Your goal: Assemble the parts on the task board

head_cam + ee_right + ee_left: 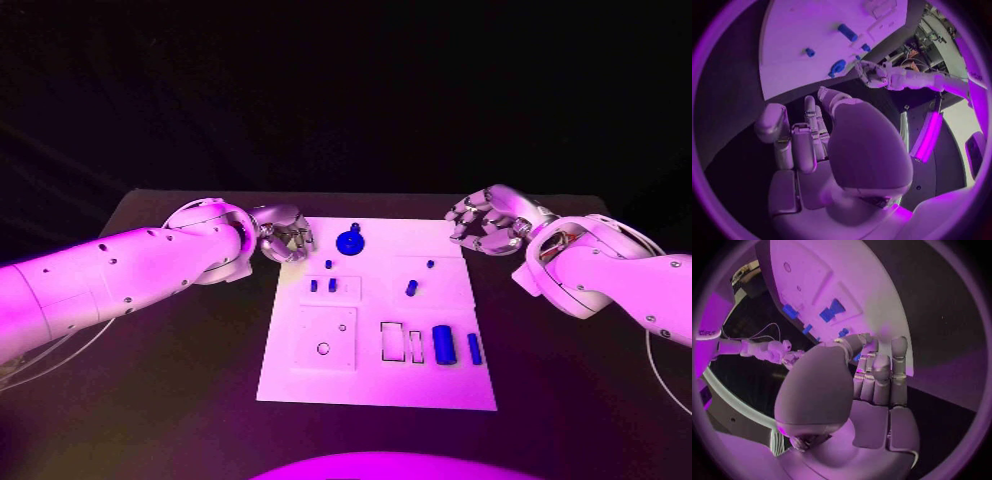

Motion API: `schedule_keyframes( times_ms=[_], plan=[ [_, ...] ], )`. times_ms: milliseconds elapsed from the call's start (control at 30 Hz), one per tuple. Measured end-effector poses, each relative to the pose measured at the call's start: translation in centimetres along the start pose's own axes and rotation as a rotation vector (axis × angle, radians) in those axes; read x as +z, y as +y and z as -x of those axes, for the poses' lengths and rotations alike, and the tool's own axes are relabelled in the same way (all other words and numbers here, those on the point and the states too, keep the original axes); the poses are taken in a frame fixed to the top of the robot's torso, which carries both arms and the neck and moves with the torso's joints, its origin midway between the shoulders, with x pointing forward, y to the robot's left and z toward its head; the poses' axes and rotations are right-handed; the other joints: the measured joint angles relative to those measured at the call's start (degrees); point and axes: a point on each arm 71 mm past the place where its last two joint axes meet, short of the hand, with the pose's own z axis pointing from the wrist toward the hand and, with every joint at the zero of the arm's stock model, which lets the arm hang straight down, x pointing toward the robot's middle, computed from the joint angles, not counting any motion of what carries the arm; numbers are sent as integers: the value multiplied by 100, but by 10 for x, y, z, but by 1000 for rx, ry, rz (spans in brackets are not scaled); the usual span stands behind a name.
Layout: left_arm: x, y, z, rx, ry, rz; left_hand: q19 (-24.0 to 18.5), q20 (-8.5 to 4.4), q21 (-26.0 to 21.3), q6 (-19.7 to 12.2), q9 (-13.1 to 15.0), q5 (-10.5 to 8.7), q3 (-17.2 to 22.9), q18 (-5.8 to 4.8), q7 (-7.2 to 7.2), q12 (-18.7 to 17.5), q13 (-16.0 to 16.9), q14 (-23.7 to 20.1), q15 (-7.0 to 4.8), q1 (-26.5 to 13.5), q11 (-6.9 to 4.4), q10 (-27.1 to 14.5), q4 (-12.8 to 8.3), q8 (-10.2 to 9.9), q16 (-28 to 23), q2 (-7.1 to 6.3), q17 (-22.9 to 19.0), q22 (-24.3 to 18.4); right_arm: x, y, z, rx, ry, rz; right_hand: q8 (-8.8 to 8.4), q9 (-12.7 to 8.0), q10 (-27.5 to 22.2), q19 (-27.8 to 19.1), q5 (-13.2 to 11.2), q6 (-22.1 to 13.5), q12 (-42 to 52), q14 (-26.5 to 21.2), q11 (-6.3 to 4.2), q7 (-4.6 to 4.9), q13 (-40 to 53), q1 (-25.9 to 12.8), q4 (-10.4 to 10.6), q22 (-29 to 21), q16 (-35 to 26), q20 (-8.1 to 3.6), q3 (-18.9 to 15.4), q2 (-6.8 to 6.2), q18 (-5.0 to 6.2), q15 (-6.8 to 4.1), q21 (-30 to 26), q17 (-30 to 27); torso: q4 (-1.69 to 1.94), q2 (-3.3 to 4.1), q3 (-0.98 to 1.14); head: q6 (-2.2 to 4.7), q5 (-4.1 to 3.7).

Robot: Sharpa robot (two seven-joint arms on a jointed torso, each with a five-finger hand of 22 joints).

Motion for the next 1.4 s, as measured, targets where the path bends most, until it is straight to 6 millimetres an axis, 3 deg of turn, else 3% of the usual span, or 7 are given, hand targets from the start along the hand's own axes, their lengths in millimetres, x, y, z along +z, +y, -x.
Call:
schedule_keyframes(
  times_ms=[33, 100, 233, 433, 567, 767, 1400],
  plan=[
    [-2, 1, 2, -23, -11, -5, -128, 9, -95, 0, 0, 0, 13, 1, 0, 37, 38, -195, 13, 0, 27, -58, -13, 0, -156, 0, -323, -95, 0, 0, -2, -23, 12, 7, 1, 0, 2, 20, -1, 21, -59, 0, 2, -9, -61, -40, -18, 39, 0, 19, 36, -40, 0, 0, 51, 0, -1, 0, 0, 8, -19],
    [-6, 2, 5, -86, -35, -19, -364, 43, -261, -5, 0, 28, 65, 0, 65, 15, 49, -874, 70, -4, 111, -369, -65, 0, -743, -4, -1413, -196, 2, 0, -6, -73, 35, 20, 39, 9, 2, 49, -43, 80, -175, 0, 1, -11, -178, -83, -58, 97, 0, 8, 90, -83, 1, 0, 129, 0, -3, 1, 1, 24, -67],
    [-14, 2, 11, -249, -88, -65, -644, 121, -508, -54, 10, 28, 97, 0, 154, -88, -51, -1254, 154, -119, 216, -650, -62, 17, -1383, 5, -1930, -318, 3, 1, -14, -180, 74, 46, 44, 17, 3, 49, -43, 125, -268, 0, 2, -48, -294, -119, -81, 160, 0, 8, 113, -119, 0, 0, 183, -1, -5, 2, 3, 41, -148],
    [-24, -5, 16, -523, -153, -149, -736, 178, -795, -86, 34, 28, -117, 0, 187, -88, -120, -1319, 201, -361, 224, -657, 84, 51, -1631, 37, -2078, -507, 6, 3, -28, -307, 110, 74, 112, 43, 104, 112, -43, 291, -367, 1, -82, -113, -422, -150, -153, 209, 45, -37, 185, -149, 0, -63, 319, -1, 1, 9, -1, 52, -225],
    [-28, -8, 19, -718, -193, -179, -618, 209, -1060, -138, 51, 28, -342, 0, 174, -53, -141, -1290, 210, -486, 224, -657, 233, 61, -1656, 12, -2091, -724, 8, 7, -37, -364, 118, 89, 112, 43, 140, 131, -43, 322, -404, 1, -76, -127, -475, -187, -160, 209, 57, -34, 192, -157, 0, -63, 337, -1, 12, 12, -4, 52, -262],
    [-33, -7, 22, -945, -240, -194, -560, 208, -1188, -149, 58, 28, -420, -1, 163, -52, -152, -1291, 210, -494, 224, -657, 278, 94, -1656, 20, -2097, -843, 13, 14, -43, -413, 114, 105, 112, 42, 146, 131, -40, 323, -445, 1, -79, -127, -530, -235, -175, 209, 57, -34, 208, -153, 0, -63, 336, -2, 16, 12, -12, 44, -302],
    [-38, -4, 25, -1119, -282, -206, -519, 208, -1242, -190, 57, 28, -435, 0, 187, -52, -169, -1291, 211, -493, 244, -677, 262, 94, -1679, 19, -2101, -903, 19, 21, -60, -458, 134, 108, 134, 57, 433, 151, 48, 460, -556, 0, -40, -80, -689, -387, -200, 207, 78, -12, 357, -53, -6, -62, 437, -3, 10, 4, -5, -7, -299]
  ],
)
